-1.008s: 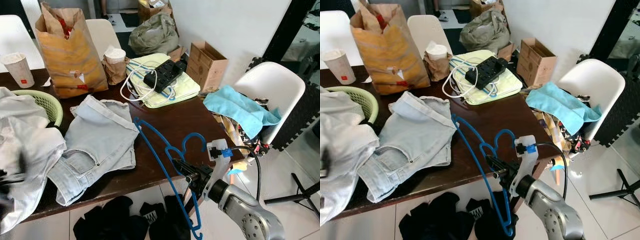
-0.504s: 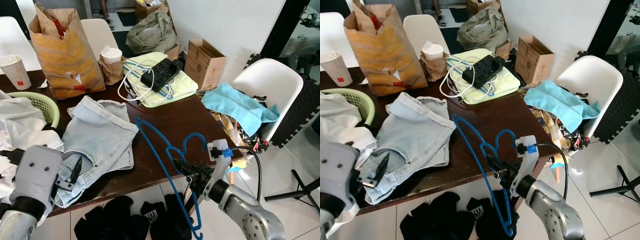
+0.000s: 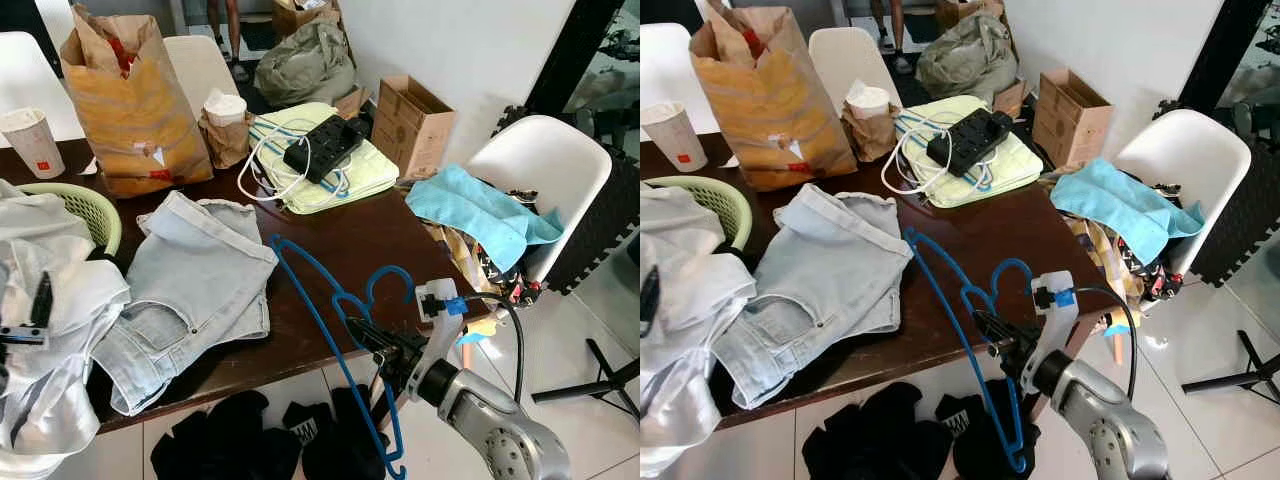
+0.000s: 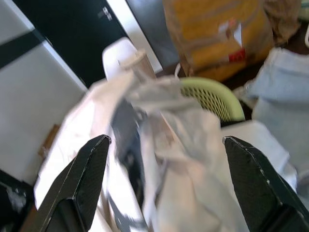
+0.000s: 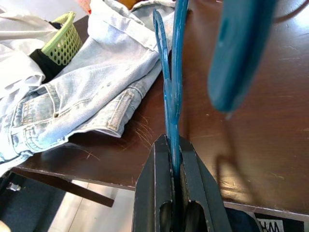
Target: Hang hanger
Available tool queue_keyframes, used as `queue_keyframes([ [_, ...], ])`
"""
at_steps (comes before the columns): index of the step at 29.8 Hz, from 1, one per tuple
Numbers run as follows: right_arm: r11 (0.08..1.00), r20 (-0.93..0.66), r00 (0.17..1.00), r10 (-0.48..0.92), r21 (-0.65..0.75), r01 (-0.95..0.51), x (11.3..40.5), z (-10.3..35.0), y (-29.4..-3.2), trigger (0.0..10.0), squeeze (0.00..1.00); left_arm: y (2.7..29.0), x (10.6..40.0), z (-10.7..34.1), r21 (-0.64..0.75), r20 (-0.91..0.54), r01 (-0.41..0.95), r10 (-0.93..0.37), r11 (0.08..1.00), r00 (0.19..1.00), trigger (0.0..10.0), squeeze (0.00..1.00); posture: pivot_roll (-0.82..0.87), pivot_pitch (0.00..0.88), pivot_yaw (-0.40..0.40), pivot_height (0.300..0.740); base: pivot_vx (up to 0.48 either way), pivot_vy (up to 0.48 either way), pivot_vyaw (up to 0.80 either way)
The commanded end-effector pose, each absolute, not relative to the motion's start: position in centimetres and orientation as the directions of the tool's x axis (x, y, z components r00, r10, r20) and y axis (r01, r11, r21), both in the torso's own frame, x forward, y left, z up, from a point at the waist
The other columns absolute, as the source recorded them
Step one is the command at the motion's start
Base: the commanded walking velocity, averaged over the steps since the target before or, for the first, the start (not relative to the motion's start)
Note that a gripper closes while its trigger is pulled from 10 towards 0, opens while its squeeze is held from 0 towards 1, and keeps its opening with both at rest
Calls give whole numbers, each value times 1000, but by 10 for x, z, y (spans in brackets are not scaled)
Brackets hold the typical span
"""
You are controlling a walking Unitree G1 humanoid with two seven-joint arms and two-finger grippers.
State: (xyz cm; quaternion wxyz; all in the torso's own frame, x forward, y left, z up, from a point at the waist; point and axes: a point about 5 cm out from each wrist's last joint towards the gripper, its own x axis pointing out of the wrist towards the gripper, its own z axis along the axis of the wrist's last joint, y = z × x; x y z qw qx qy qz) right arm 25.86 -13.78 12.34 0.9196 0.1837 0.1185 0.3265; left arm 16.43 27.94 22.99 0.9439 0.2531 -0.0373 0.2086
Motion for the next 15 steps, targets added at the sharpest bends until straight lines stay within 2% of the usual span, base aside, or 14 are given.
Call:
queue_keyframes([
  [1, 717, -98, 760, 642, 428, -550, 257, 123, -139, 10000, 0, 280, 164, 215, 462, 116, -398, 390, 793, 913, 10000, 0, -26, 146, -28, 740, 0, 0, 0],
  [9, 718, -98, 761, 641, 427, -549, 257, 123, -140, 10000, 0, 275, 170, 197, 466, 49, -339, 358, 818, 932, 10000, 0, -31, 145, -30, 740, 0, 0, 0],
  [11, 721, -98, 764, 637, 426, -547, 257, 123, -140, 10000, 0, 269, 179, 189, 483, 18, -271, 300, 832, 954, 10000, 0, -44, 143, -23, 740, 0, 0, 0],
  [15, 724, -98, 768, 633, 425, -543, 257, 123, -142, 10000, 0, 273, 175, 187, 490, 6, -314, 357, 813, 934, 10000, 0, -40, 147, -24, 740, 0, 0, 0],
])
